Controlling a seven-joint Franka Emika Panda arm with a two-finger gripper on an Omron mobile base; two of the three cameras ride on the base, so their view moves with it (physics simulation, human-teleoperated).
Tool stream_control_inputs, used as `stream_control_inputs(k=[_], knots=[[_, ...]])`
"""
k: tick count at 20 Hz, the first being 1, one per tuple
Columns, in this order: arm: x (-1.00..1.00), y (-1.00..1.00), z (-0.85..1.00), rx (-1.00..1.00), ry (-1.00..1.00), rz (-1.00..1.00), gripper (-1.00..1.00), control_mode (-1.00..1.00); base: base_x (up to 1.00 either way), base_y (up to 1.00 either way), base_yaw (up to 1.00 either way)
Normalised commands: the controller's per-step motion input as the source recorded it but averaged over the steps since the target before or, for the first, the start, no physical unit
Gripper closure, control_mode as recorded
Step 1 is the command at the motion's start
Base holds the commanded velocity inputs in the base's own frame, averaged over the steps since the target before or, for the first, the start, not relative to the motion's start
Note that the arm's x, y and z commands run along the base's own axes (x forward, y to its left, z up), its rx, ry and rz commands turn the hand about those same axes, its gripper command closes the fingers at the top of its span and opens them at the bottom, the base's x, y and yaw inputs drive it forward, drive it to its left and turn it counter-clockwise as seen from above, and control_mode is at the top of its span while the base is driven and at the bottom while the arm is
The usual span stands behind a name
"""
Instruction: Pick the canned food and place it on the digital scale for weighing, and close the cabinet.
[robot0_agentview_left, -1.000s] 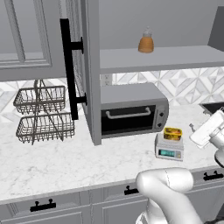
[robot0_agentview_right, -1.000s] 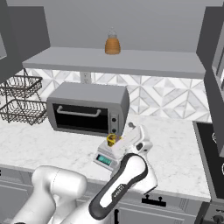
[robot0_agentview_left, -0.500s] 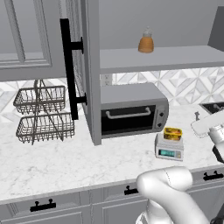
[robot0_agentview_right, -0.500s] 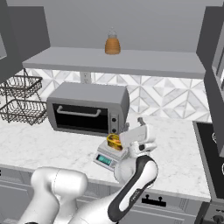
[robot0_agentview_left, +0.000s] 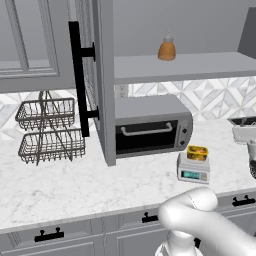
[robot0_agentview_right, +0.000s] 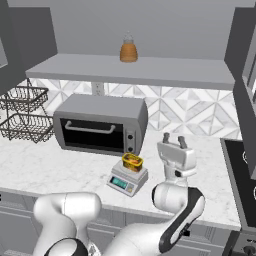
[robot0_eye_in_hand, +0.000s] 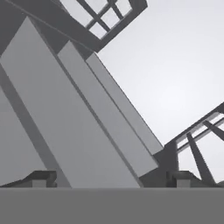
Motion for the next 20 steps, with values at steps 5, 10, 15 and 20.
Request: stream_control_inputs(k=[5,10,15,20], knots=[[0.09,-0.42,0.14,0.03,-0.01,-0.38,-1.00,-1.00,0.00,0.00,0.00],[0.00,-0.58,0.03,0.03,-0.02,-0.24,-1.00,-1.00,0.00,0.00,0.00],[0.07,-0.34,0.00,0.00,-0.07,-0.26,-1.00,-1.00,0.00,0.00,0.00],[0.00,-0.41,0.00,0.01,-0.09,-0.25,-1.00,-1.00,0.00,0.00,0.00]])
